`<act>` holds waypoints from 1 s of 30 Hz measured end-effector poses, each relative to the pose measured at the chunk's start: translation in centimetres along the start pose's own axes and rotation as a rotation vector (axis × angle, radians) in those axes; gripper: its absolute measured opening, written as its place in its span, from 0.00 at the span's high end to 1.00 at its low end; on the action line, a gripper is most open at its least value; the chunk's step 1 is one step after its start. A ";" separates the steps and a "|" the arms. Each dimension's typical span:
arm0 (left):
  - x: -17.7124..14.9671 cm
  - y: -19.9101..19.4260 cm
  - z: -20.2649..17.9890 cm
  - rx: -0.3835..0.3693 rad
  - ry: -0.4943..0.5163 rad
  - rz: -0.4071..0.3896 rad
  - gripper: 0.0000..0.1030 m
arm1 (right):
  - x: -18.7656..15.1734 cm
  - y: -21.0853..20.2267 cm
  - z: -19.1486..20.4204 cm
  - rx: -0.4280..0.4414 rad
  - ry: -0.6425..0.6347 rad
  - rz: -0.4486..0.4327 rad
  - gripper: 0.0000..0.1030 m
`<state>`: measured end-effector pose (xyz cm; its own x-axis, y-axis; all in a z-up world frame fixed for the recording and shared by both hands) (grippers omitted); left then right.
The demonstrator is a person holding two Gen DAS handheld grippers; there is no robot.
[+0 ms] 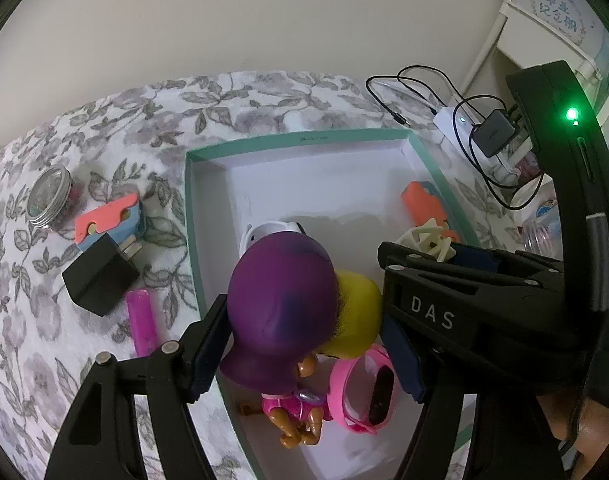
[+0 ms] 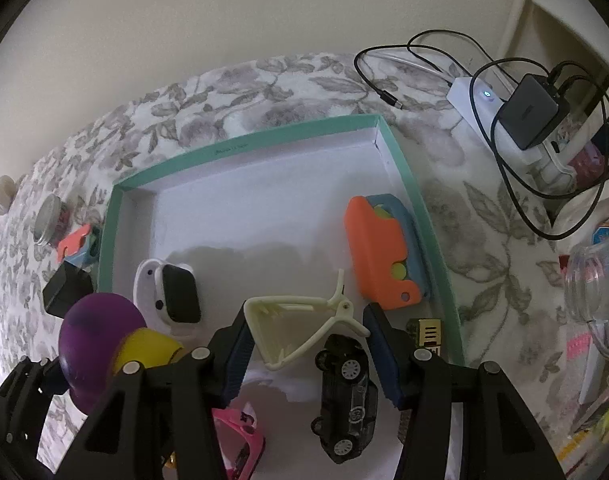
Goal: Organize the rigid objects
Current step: 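Carry the purple-and-yellow toy and white clip over the tray with both tools, then open both tools to release the purple-and-yellow toy and white clip in the tray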
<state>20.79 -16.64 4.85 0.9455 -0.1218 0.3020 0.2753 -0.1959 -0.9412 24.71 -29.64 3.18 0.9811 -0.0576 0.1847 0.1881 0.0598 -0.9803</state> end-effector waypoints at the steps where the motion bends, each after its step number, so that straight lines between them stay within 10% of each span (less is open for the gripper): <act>1: 0.0 0.0 0.0 -0.001 0.000 0.003 0.29 | 0.0 0.0 0.0 0.002 0.001 0.002 0.44; 30: 1.3 -4.1 2.4 -0.062 -0.079 -0.060 0.24 | 0.6 -6.0 -0.5 -0.002 0.037 -0.161 0.39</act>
<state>21.35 -13.71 8.73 0.9391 -0.0312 0.3423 0.3230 -0.2604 -0.9099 24.19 -30.52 9.15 0.9360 -0.1028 0.3368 0.3426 0.0451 -0.9384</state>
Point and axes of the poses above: each gripper's, at about its wrist camera, not at the fingertips, and y roughly the way its jaws point, z to its left, x to its top, the point moved 1 cm from there along y, roughly the way its jaws point, and after that the axes turned 8 degrees about z, right-handed, at the moved point
